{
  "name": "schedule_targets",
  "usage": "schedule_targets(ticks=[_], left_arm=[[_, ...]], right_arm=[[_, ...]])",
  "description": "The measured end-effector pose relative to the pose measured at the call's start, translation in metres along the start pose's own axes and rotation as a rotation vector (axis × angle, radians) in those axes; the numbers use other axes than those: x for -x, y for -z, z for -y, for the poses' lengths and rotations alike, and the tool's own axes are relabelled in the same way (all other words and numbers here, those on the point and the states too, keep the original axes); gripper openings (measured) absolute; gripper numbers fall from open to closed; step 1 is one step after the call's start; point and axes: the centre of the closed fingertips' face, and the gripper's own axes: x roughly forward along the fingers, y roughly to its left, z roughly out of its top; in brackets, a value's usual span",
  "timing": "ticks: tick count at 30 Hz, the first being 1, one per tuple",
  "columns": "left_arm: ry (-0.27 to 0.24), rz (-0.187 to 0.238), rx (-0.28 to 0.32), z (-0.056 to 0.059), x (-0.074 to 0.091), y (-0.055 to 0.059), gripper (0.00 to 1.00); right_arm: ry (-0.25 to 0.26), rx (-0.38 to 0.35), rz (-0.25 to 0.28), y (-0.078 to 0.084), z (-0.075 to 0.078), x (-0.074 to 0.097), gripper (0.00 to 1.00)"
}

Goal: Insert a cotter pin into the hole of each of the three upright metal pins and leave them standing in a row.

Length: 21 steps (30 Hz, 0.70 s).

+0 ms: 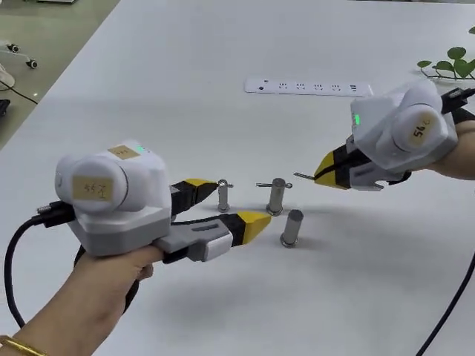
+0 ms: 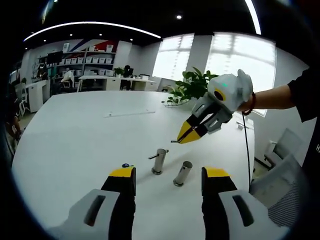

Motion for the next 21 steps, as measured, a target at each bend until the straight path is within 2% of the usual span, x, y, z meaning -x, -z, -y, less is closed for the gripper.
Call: schedule_targets(ticks=[3, 7, 11, 14, 21], left_arm=[[0.005, -0.027, 0.016, 0.0, -0.003, 0.004, 0.41], [0.017, -0.053, 0.031, 0.004, -0.009, 0.008, 0.37], [0.031, -0.052, 0.049, 0.008, -0.013, 0.006, 0.35], [0.04, -0.05, 0.074, 0.01, -0.016, 0.004, 0.3], [0.056, -0.041, 0.127, 0.013, -0.018, 0.001, 0.19]], right_arm=[[0.0, 0.014, 0.02, -0.006, 0.0, 0.0, 0.0], [-0.004, 0.047, 0.05, -0.02, -0.009, 0.001, 0.0], [-0.009, 0.076, 0.067, -0.03, -0.015, 0.001, 0.0], [-0.01, 0.096, 0.077, -0.032, -0.013, 0.0, 0.0], [-0.011, 0.128, 0.102, -0.046, -0.021, 0.003, 0.0]])
